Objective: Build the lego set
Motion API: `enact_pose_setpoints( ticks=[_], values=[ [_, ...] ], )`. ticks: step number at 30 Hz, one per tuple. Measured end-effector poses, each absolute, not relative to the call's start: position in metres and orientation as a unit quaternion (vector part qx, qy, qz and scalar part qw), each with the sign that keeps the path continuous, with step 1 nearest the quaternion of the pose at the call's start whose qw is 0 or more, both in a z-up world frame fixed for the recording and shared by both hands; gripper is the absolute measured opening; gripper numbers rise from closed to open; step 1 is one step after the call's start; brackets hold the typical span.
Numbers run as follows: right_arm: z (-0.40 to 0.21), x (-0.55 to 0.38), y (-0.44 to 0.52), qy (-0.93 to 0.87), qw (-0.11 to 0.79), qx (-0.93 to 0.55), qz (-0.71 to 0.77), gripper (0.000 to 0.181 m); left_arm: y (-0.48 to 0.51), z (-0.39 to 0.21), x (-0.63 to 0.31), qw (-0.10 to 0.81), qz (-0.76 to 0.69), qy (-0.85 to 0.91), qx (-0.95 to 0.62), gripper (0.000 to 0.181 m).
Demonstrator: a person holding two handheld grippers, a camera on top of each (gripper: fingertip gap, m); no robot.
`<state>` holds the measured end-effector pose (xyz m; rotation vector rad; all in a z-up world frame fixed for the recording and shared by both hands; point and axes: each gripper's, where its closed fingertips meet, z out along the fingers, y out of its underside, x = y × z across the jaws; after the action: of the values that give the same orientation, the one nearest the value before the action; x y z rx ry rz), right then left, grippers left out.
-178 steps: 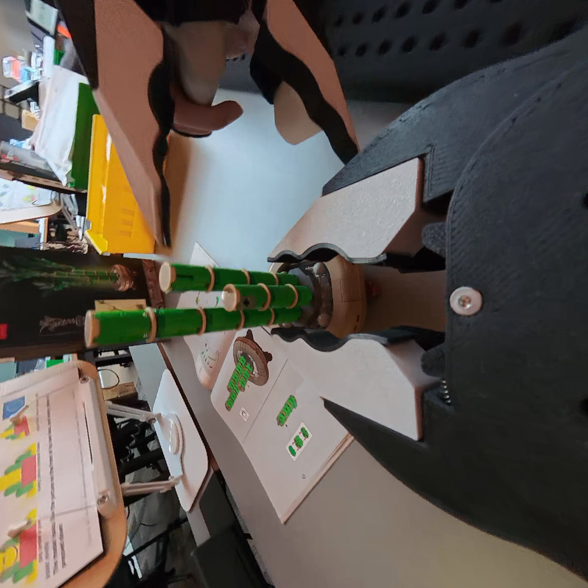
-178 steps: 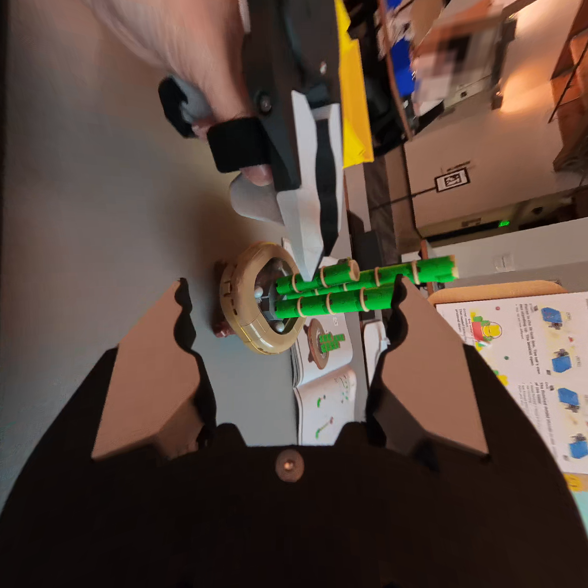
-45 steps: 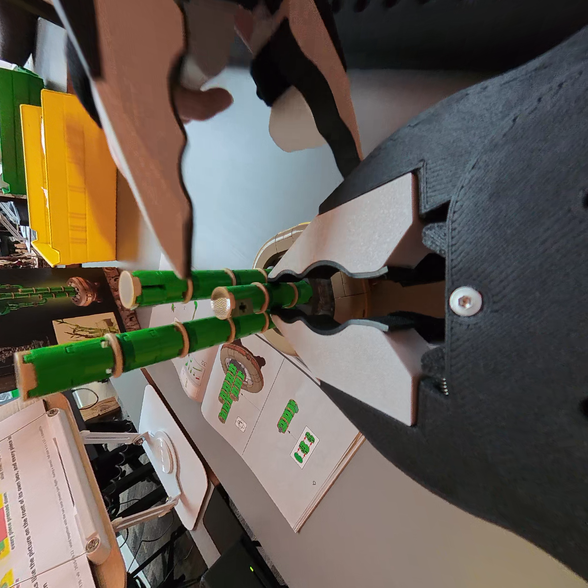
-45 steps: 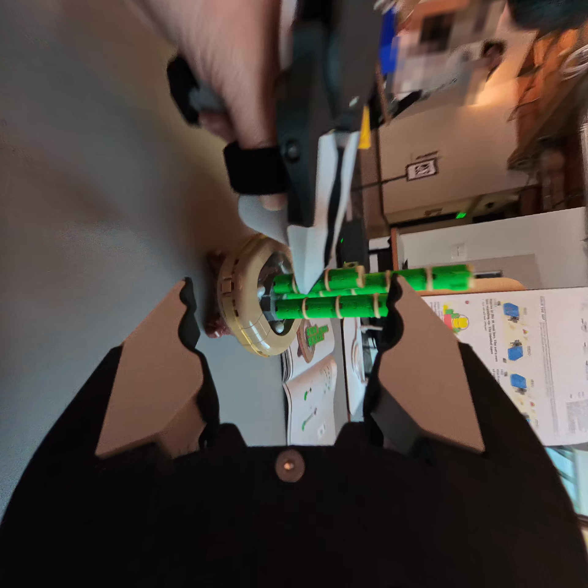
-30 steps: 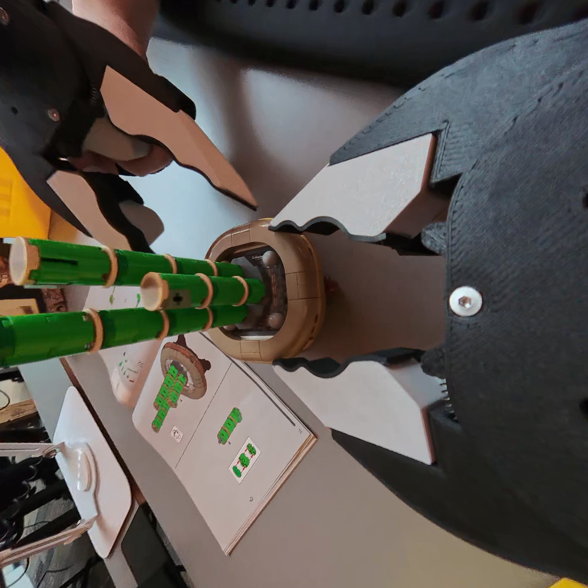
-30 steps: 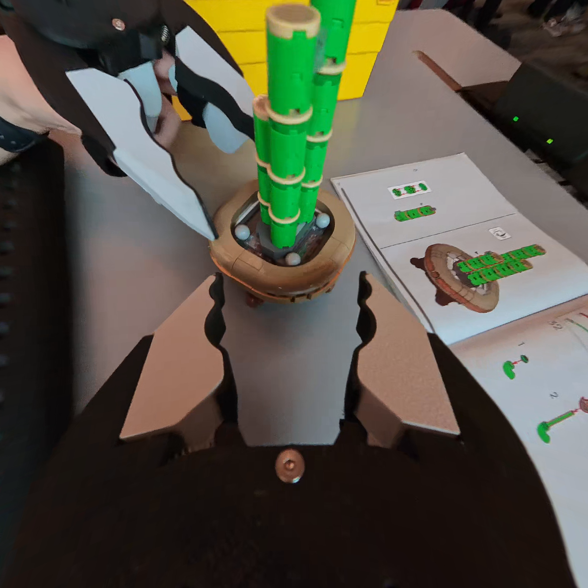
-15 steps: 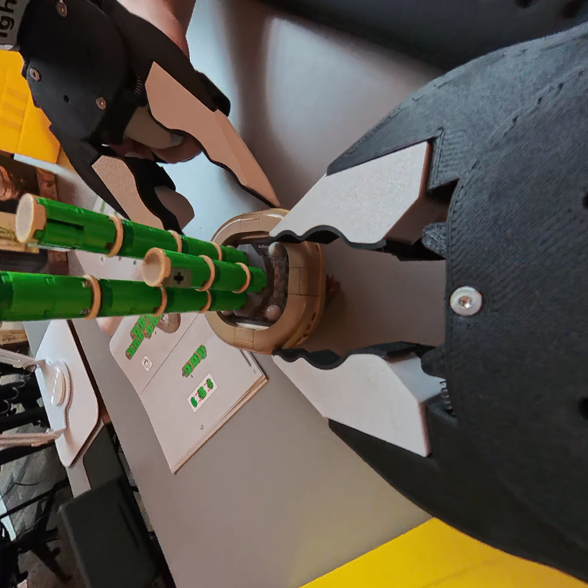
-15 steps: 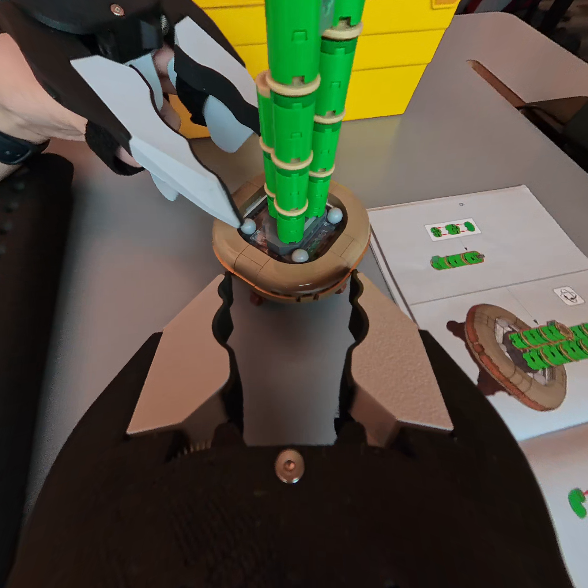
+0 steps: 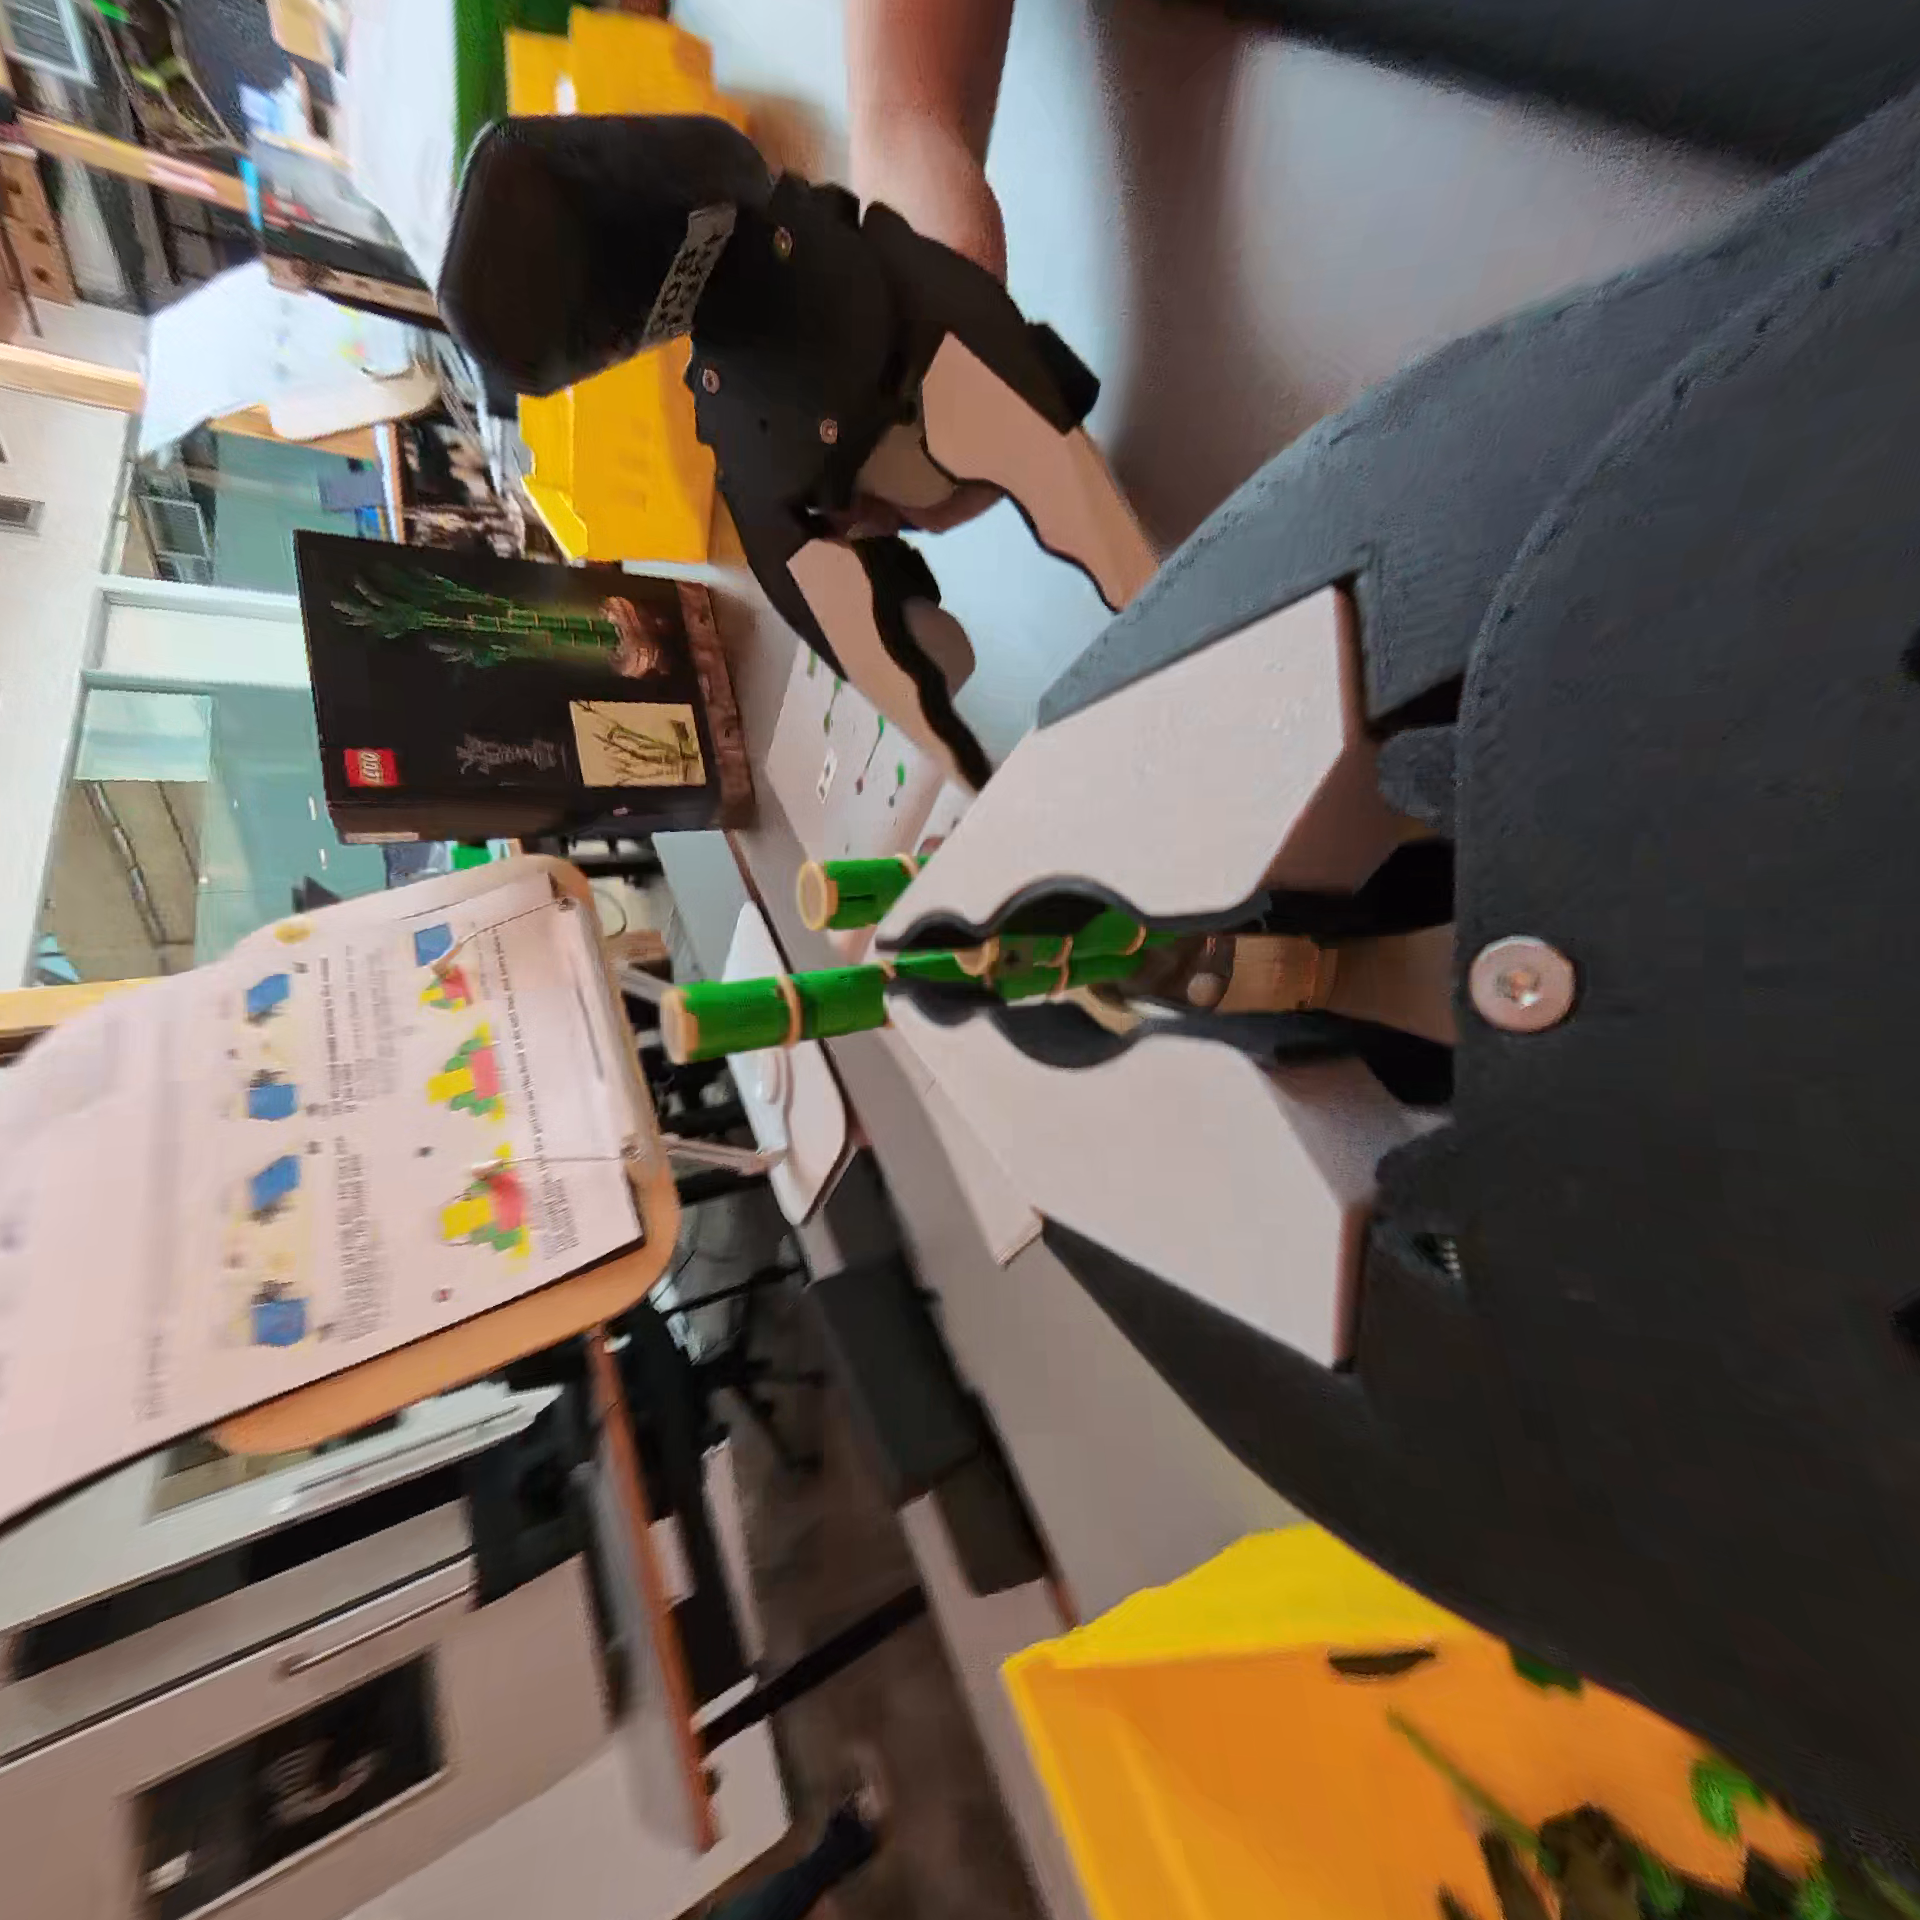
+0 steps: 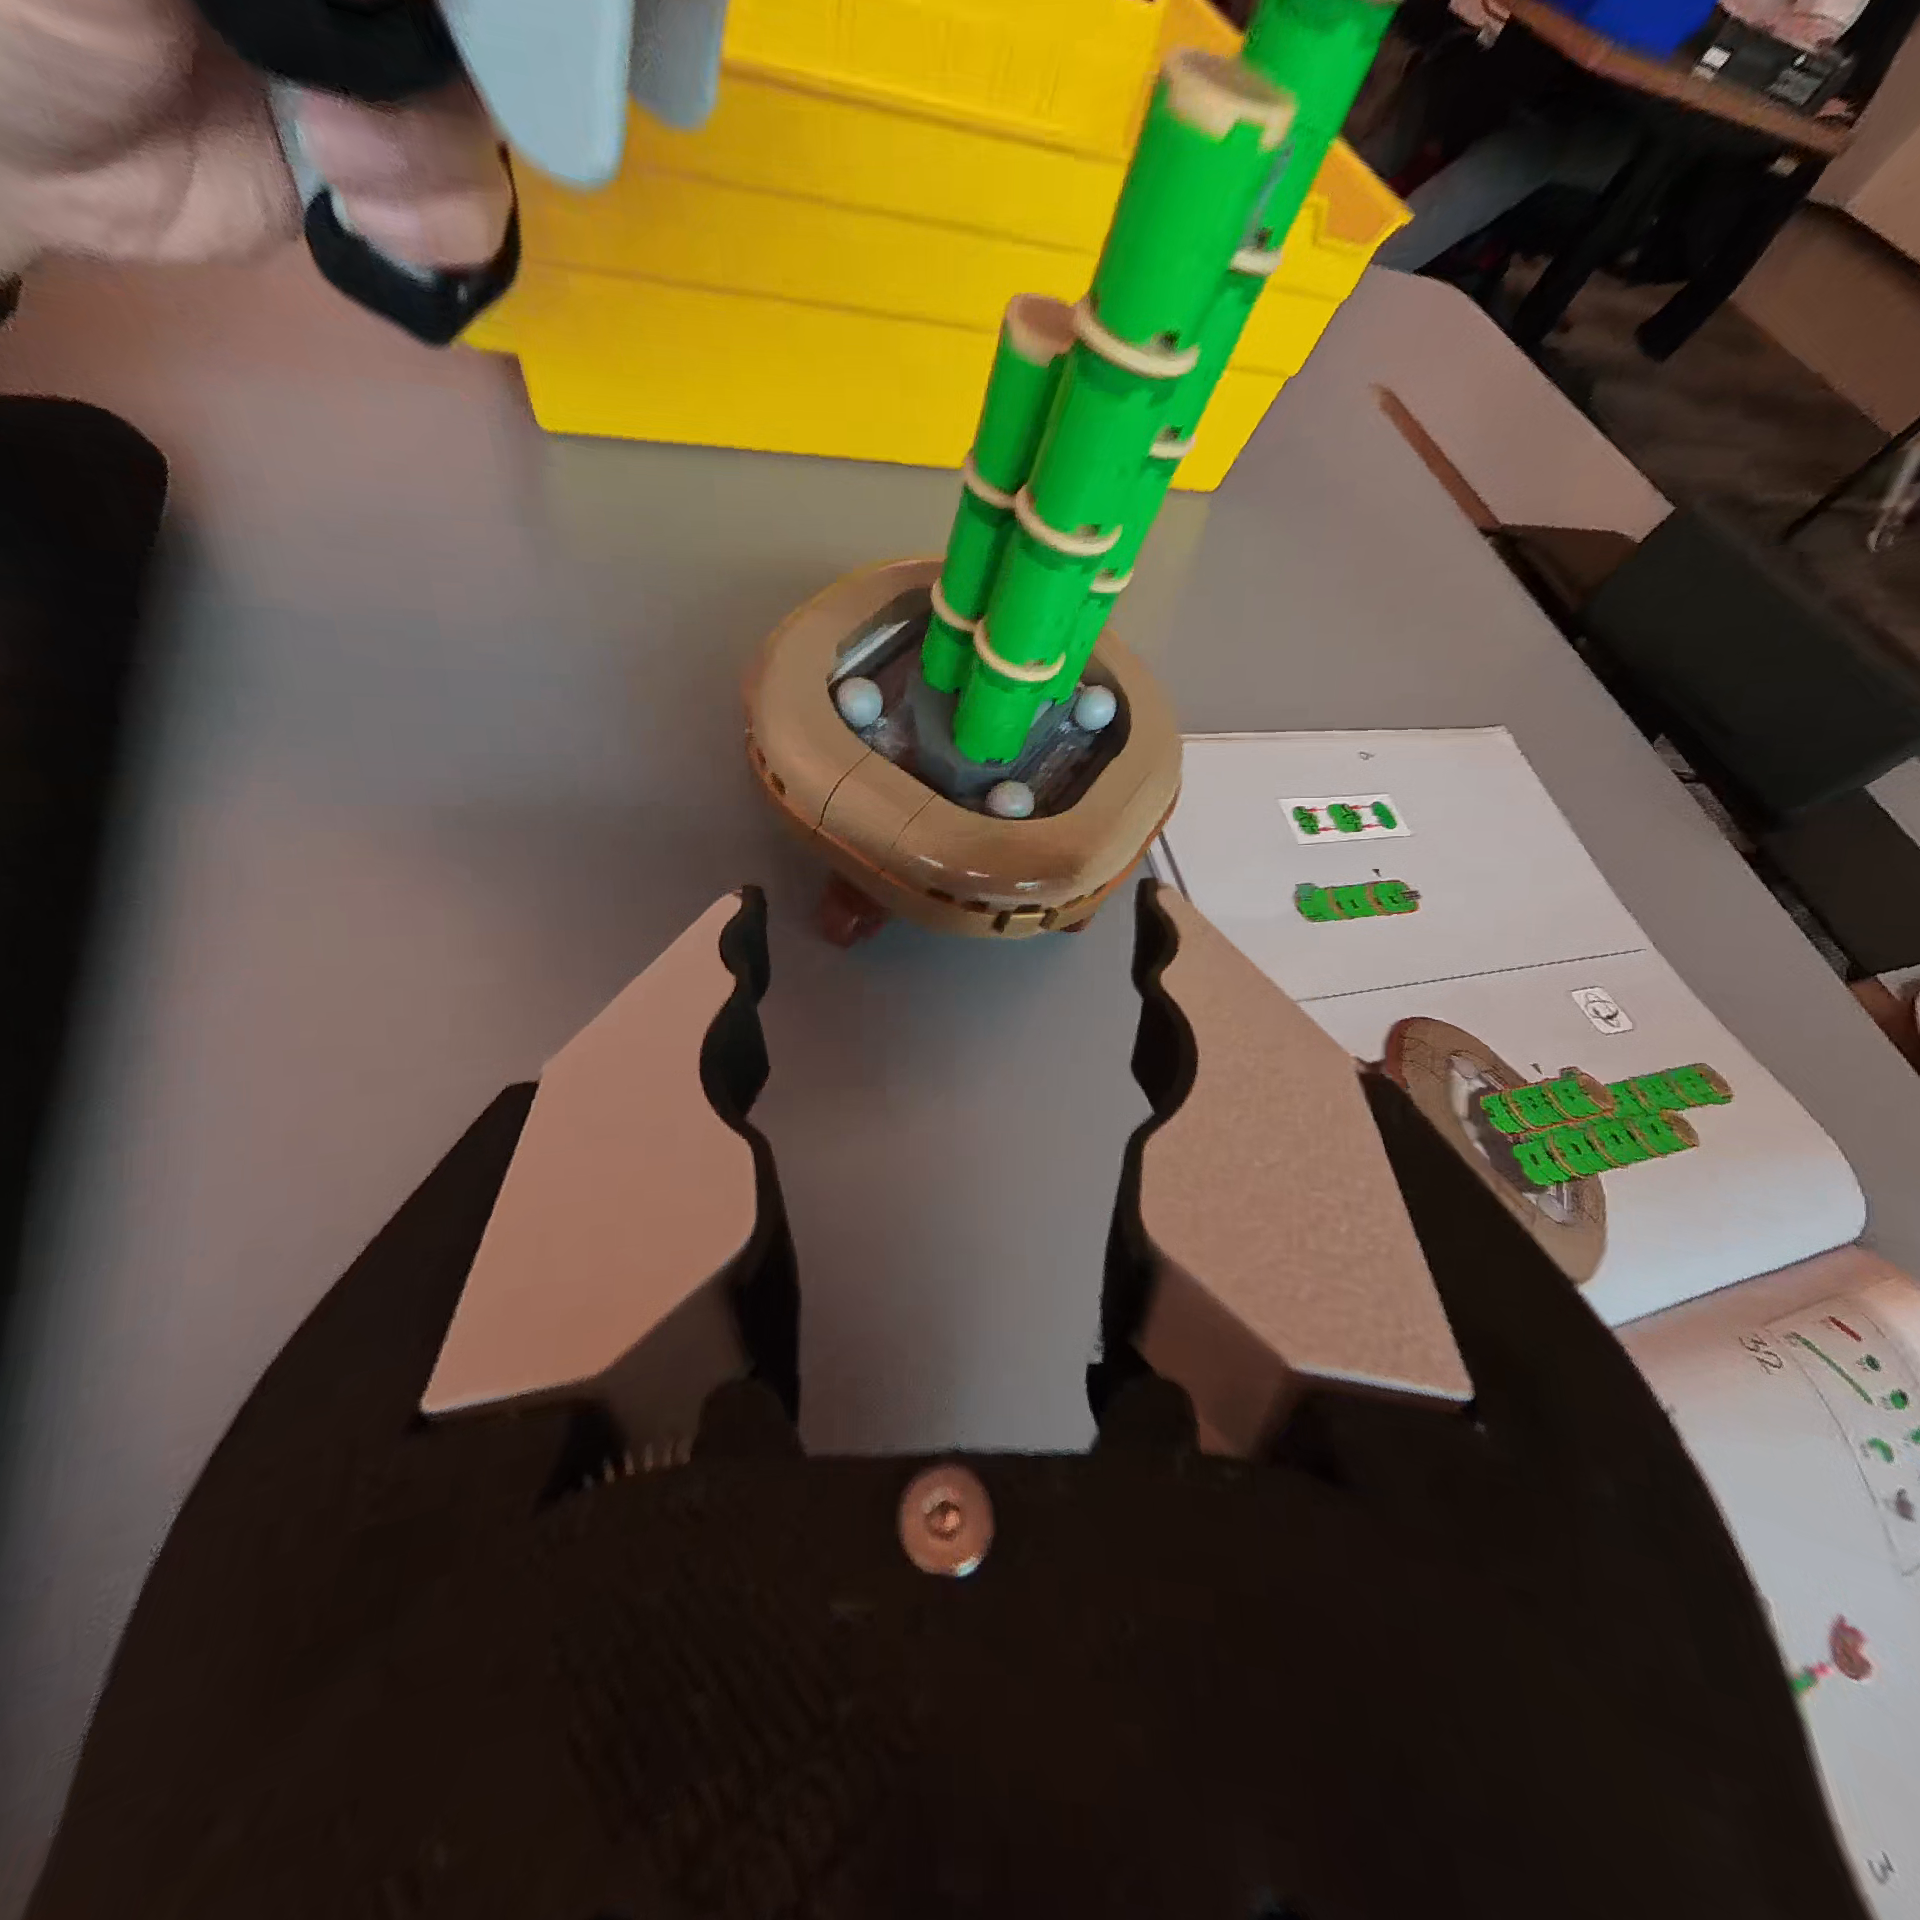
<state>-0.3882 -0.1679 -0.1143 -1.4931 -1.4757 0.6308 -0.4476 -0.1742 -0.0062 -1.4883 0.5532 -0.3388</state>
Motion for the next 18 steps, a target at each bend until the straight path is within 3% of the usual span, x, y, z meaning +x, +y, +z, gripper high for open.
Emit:
enact_pose_setpoints(
  ticks=[3,10,18],
  values=[
    [-0.108,-0.394,-0.17,-0.6,0.477,-0.591,0.252,0.062,-0.167,-0.009,-0.449,0.689,-0.083,0.265,-0.669,0.0],
    [-0.106,-0.391,-0.167,-0.587,0.474,-0.602,0.262,0.062,-0.153,-0.022,-0.432,0.615,-0.178,0.262,-0.722,0.0],
    [-0.106,-0.387,-0.164,-0.587,0.471,-0.604,0.262,0.062,-0.152,-0.04,-0.434,0.584,-0.191,0.255,-0.747,0.0]
  ],
)
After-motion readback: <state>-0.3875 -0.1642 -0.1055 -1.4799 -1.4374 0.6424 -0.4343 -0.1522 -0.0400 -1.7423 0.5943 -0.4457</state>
